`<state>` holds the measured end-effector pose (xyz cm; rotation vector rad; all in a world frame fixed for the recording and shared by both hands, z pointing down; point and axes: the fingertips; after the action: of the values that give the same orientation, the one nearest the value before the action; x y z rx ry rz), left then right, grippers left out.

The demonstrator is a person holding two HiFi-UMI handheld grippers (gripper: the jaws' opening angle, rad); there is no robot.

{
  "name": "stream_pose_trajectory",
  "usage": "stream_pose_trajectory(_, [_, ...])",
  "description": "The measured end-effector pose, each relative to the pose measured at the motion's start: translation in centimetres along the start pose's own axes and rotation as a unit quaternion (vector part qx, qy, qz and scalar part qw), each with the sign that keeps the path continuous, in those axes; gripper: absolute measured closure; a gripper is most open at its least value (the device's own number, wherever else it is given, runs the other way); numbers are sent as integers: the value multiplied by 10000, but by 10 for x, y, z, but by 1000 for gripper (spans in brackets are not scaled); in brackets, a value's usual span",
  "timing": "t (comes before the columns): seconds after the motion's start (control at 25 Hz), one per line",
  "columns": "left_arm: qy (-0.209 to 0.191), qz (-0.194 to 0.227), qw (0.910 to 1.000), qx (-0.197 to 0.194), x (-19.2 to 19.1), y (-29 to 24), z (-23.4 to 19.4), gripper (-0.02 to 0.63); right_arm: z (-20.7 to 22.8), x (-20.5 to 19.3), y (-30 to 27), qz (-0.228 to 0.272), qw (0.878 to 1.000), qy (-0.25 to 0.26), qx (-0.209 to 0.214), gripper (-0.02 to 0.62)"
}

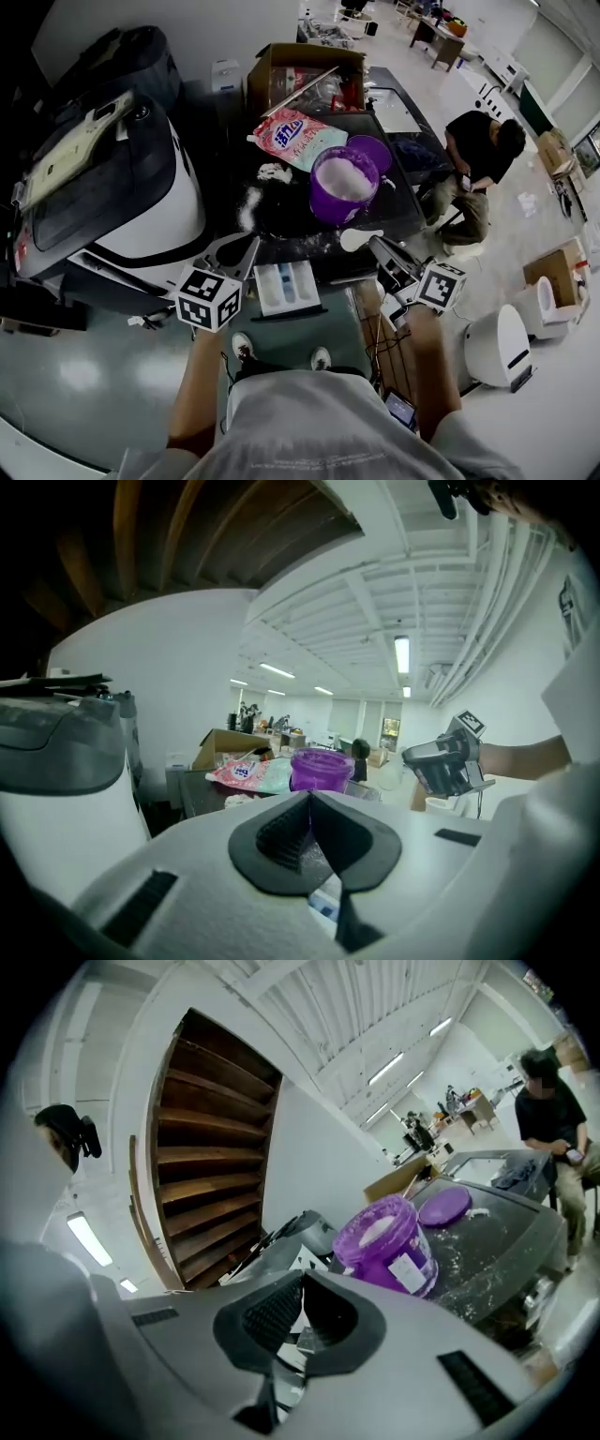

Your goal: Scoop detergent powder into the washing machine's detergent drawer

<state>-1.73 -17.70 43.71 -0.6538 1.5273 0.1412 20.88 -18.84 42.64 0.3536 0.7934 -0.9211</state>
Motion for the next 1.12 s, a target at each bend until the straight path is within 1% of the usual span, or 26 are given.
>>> stream_pose_trajectory(0.16, [52,-143,9993,348,-22,13,25,597,8,-24,-1,-496,9982,-20,339,586])
stream_pose_trajectory(0.28, [163,-221,9977,614,-40,28,36,597,13,-43,-6,-813,9953,-88,523,586])
stream_pose_trajectory(0.4, [184,-250,9957,875,-54,41,43,597,14,-63,-16,-1135,9910,-84,707,586])
stream_pose_trajectory(0.6, [177,-371,9933,1077,-80,51,51,597,22,-93,-31,-1548,9850,37,761,586])
stream_pose_trajectory(0.76, [365,-461,9905,1243,-101,58,52,597,22,-115,-42,-1834,9795,54,829,586])
stream_pose_trajectory(0.84, [417,-500,9894,1300,-109,60,51,597,25,-125,-46,-1995,9765,200,788,586])
stream_pose_trajectory(0.92, [424,-542,9886,1342,-115,62,49,597,29,-134,-50,-2201,9718,488,697,586])
stream_pose_trajectory(1.12, [382,-654,9868,1434,-130,63,39,597,39,-159,-59,-2706,9525,1294,516,586])
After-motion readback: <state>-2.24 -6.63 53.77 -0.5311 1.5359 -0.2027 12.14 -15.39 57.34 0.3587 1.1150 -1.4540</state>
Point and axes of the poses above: the fingertips, and each gripper's own axes: y backward along the fingers, z to its right, x out of its top, and after that the axes turned 6 degrees about x, right-handed
